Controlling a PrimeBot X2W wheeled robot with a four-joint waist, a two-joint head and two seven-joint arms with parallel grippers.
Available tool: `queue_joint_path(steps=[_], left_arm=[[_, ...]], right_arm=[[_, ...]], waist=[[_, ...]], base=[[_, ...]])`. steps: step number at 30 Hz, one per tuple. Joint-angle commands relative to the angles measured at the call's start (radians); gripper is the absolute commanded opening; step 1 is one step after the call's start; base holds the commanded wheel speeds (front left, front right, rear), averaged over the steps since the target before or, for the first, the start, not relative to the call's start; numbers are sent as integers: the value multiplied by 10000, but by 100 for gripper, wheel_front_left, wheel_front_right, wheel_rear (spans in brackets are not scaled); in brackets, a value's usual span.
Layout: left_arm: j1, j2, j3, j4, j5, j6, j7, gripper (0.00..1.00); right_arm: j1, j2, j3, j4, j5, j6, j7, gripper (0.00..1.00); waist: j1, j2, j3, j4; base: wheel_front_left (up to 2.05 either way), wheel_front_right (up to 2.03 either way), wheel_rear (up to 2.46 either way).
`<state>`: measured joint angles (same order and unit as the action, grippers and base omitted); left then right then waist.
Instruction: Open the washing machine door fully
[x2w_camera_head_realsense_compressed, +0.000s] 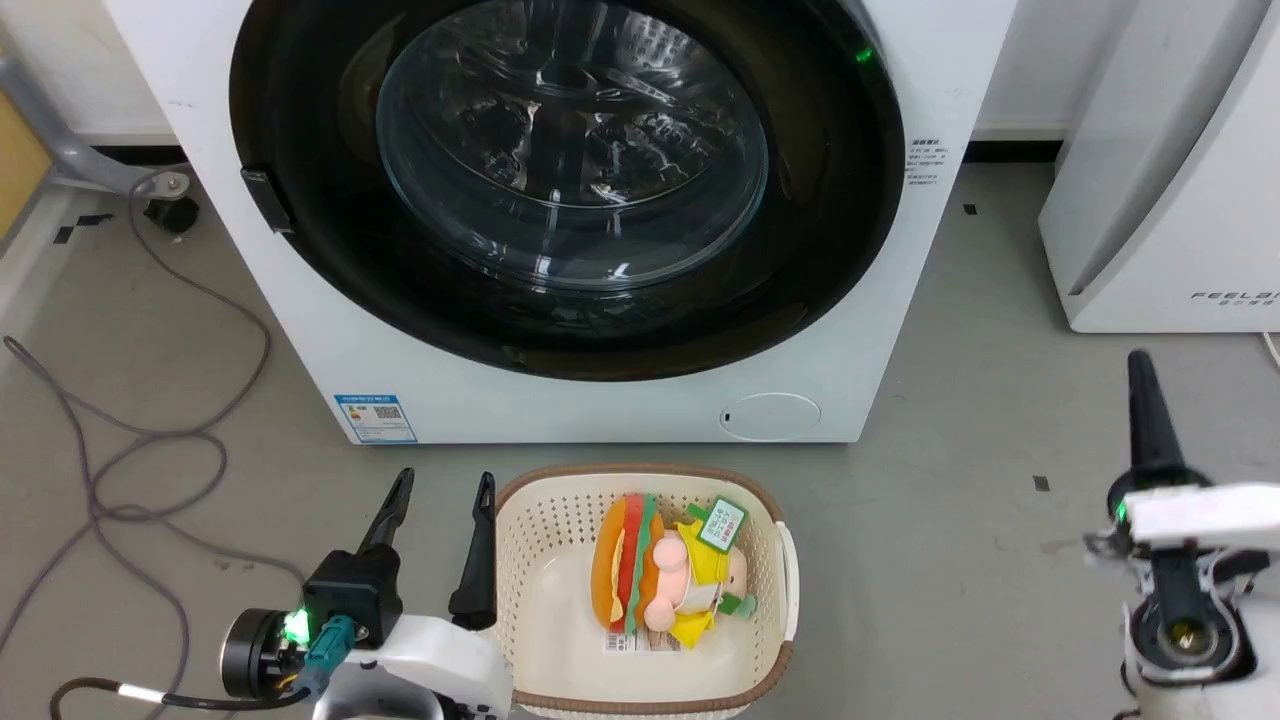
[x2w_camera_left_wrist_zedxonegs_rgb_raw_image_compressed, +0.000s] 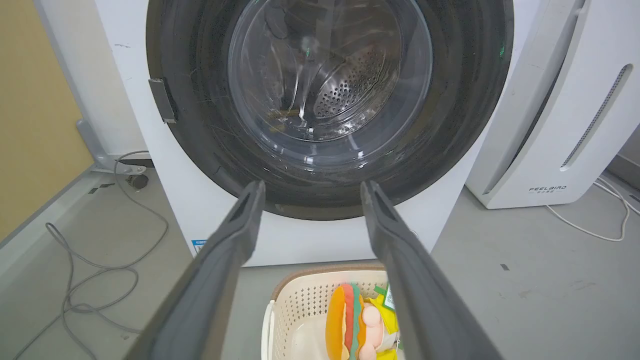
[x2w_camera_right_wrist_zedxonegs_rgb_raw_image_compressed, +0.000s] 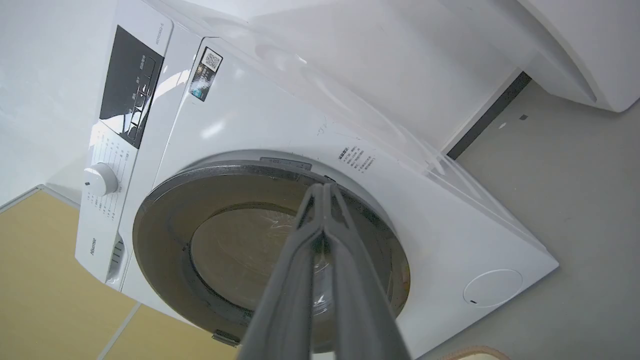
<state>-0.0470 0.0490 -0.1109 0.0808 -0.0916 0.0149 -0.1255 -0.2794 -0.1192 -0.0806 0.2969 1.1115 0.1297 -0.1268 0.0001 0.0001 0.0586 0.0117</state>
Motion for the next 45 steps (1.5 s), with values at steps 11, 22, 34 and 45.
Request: queue_joint_path(steps=[11, 22, 34, 45], left_arm=[[-479, 10, -231, -87, -160, 2, -313, 100], [-824, 10, -460, -320, -204, -7, -542, 100], [-1231, 11, -806, -444, -362, -7, -793, 100], [-1678, 11, -1053, -506, -585, 84, -1023, 100]], right_arm=[[-2398, -993, 677, 1713, 2287, 7, -245, 0], [-5015, -2073, 2480, 3639, 4351, 8, 357, 0], [-8222, -2691, 4932, 6281, 6579, 9, 2735, 0], [-11179, -2855, 6937, 8198, 8021, 9, 4649, 0]], waist=[[-1, -1, 315, 73], [-1, -1, 836, 169], [-1, -1, 1384, 369], [-1, -1, 1999, 646]], base=[[0, 0, 0], [0, 0, 0], [0, 0, 0], [0, 0, 0]])
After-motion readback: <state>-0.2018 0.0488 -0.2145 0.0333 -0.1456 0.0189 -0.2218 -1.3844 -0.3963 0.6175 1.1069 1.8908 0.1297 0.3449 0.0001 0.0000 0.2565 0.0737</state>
